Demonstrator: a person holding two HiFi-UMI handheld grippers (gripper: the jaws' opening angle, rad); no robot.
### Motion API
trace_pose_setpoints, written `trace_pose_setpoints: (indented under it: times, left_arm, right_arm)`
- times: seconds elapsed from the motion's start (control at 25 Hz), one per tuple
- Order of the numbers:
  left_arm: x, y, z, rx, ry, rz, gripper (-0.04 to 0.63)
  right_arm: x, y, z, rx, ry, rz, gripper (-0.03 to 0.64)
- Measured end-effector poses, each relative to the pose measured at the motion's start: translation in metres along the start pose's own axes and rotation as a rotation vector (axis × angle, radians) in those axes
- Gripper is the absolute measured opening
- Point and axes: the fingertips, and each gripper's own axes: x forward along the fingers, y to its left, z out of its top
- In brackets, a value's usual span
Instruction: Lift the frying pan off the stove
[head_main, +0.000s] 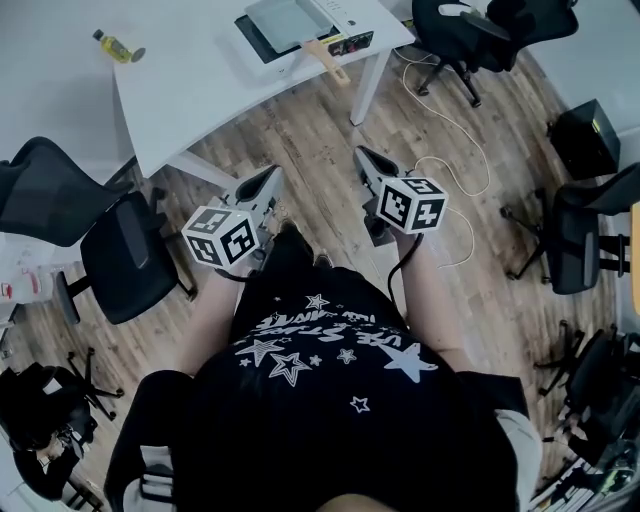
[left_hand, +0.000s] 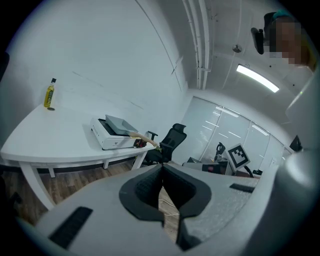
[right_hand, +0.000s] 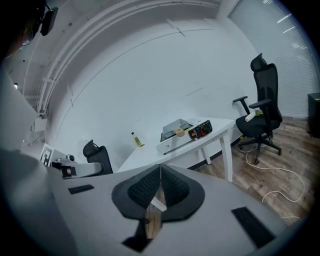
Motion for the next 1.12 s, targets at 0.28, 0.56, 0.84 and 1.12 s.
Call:
trace_pose_setpoints:
  times: [0.28, 0.56, 0.84, 1.12]
  left_arm:
    - [0.034, 0.011, 0.009, -0.037, 0.019, -0.045, 0.008]
    - [0.083, 0.027, 0.039, -0.064, 0.007, -0.083, 0.009]
    - [0.125, 0.046, 0.06, -0.093, 0.044, -0.121, 0.009]
    - [0.156, 0.066, 0.067, -0.148, 0.099, -0.152, 0.009]
  right_arm:
    - [0.012, -0.014, 0.013, 0.094, 0.008, 0.031, 0.009]
    - [0.036, -0.032, 0.044, 0.132, 0.033, 0.069, 0.012]
    - [0.071, -0.047, 0.066, 0.225, 0.091, 0.125, 0.159]
    - [0.104, -0.058, 0.083, 0.313, 0.141, 0.165, 0.221]
